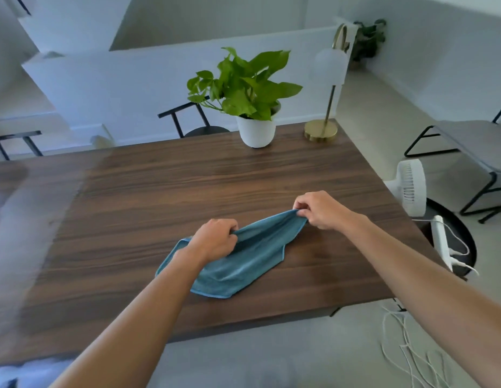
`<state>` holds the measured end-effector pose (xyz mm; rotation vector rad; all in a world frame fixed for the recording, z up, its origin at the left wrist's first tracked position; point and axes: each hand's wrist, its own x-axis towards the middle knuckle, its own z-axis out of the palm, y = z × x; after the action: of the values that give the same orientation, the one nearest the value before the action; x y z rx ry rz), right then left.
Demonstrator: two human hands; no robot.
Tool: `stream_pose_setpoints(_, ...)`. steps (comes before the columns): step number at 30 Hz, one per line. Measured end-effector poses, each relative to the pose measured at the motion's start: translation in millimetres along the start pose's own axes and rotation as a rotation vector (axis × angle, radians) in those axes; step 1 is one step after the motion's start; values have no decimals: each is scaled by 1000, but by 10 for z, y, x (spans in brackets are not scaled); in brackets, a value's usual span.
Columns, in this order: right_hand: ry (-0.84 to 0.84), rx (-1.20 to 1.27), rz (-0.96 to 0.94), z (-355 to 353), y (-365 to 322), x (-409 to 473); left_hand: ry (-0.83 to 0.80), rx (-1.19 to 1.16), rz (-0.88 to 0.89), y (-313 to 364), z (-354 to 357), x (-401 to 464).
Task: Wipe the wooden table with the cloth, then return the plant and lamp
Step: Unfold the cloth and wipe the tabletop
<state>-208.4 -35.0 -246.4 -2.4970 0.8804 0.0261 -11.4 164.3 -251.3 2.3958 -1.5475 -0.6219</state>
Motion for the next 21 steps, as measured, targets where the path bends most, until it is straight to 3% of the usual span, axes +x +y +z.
stream_pose_setpoints(5,-2,-60,191,-263,602,-297,-114,-91,72,767,295,137)
stream_pose_setpoints(10,-37,-87,284,-296,915,-523,-219,-188,110,1078,470,203)
stream_pose_setpoints(14,-107,-52,298,-350,890,-448,-331,-444,10,1088,400,270)
stream_pose_setpoints(17,-86,71,275,-456,656,-253,-259,-650,-86,953,245,407)
stream_pose_setpoints(21,7,141,193,-506,239,147,-2,-630,-113,645,-20,728)
